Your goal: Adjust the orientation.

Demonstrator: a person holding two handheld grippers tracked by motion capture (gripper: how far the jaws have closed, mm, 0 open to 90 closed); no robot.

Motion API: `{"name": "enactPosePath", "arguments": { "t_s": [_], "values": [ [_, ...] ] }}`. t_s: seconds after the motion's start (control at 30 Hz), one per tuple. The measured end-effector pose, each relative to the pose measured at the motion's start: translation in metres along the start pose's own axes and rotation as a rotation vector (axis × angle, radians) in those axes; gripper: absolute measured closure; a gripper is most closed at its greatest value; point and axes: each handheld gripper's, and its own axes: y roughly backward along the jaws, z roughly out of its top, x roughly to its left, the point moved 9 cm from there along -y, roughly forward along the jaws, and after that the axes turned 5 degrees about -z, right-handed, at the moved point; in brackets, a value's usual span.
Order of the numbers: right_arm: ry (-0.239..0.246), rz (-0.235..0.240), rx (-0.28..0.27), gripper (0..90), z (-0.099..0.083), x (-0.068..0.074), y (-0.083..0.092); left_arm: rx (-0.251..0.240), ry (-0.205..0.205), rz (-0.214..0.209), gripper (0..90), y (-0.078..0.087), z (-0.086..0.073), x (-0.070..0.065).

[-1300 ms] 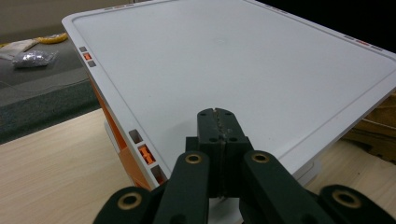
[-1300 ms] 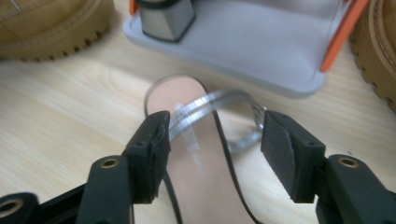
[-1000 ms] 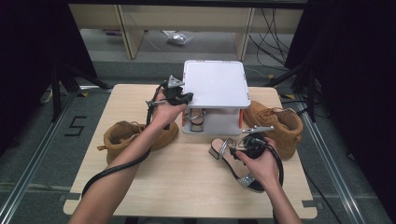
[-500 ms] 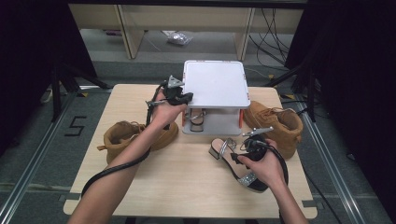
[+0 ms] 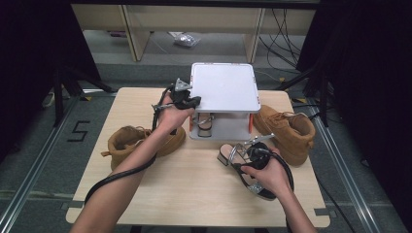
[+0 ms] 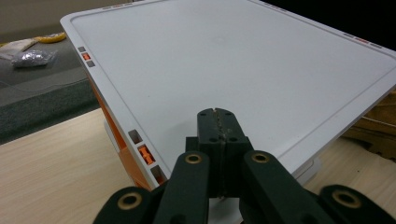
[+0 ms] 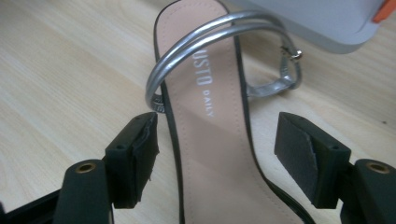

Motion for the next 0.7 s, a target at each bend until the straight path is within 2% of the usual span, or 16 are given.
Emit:
{"name": "enactPosePath", "arguments": {
  "t_s": [0.1, 0.2, 0.47, 0.6, 0.63, 0.7],
  "values": [
    [-0.016, -0.003, 0.0, 30.7, 0.0, 0.002, -0.003, 0.0, -0.002, -0.001, 89.9, 0.0, 0.0, 0.0],
    [-0.011, 0.0, -0.01, 30.6, 0.002, 0.004, -0.007, 0.001, -0.006, -0.002, 89.9, 0.0, 0.0, 0.0],
    [0.012, 0.006, 0.005, 30.9, 0.008, 0.01, -0.012, -0.001, -0.003, -0.003, 89.9, 0.0, 0.0, 0.0],
    [0.008, 0.029, 0.011, 35.4, 0.009, 0.011, -0.009, 0.008, -0.008, -0.005, 89.9, 0.0, 0.0, 0.0],
    [0.025, 0.026, 0.001, 36.9, 0.01, 0.009, -0.009, 0.007, -0.009, -0.006, 89.9, 0.0, 0.0, 0.0],
    [0.009, 0.031, 0.016, 39.8, 0.008, 0.006, -0.007, 0.001, -0.009, -0.008, 89.9, 0.0, 0.0, 0.0]
  ]
}}
